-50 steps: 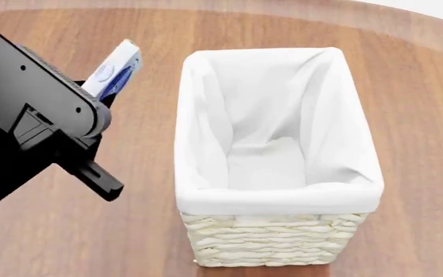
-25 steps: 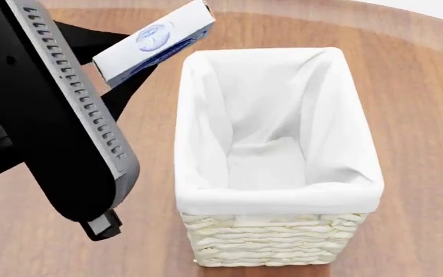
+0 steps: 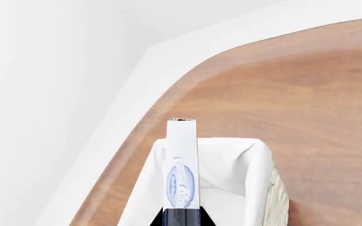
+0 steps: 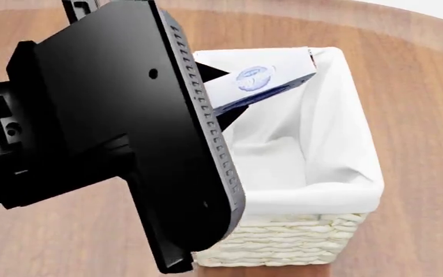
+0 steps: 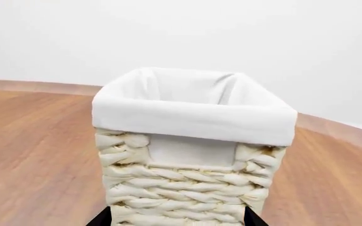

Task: Pick up the cream cheese box, and put it in the basket.

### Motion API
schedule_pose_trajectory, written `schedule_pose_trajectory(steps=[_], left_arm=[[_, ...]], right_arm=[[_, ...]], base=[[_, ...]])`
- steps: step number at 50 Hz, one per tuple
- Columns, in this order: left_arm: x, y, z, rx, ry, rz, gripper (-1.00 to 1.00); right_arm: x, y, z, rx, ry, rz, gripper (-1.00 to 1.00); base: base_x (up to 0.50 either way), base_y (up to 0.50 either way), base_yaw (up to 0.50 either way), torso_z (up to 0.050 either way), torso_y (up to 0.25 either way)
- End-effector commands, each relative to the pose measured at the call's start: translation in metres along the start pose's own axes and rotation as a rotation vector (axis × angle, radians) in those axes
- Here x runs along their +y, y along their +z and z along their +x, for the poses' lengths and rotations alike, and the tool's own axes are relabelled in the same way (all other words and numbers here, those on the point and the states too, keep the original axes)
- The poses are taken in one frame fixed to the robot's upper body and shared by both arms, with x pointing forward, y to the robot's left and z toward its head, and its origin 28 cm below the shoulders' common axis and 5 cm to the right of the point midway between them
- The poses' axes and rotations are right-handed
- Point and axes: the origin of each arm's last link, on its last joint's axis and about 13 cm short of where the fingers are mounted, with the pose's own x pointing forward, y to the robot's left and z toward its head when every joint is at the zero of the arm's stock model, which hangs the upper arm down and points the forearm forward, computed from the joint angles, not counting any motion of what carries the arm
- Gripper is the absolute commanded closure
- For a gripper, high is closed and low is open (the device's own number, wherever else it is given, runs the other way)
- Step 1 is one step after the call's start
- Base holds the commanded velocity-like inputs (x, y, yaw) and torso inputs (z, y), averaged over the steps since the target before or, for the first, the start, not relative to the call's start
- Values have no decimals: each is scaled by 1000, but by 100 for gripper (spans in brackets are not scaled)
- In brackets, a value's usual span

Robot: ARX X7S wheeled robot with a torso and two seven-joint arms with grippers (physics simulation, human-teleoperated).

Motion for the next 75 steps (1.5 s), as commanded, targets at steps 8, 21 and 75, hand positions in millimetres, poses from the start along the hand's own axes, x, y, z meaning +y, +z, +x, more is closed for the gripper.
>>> schedule_pose_trajectory(steps=[8,21,75], left_arm=[[30,-14,40,51,113,-120,100],[21,-26,54,71,107,-133,100],[13,-74,91,230,67,-158,-100]], right_arm=[[1,-2,-7,-8,20,12,-100],[2,0,-8,-15,26,13,-100],[3,-2,-8,-15,42,23,-100]], base=[[0,0,0,0,1],[0,0,0,0,1],[0,0,0,0,0]])
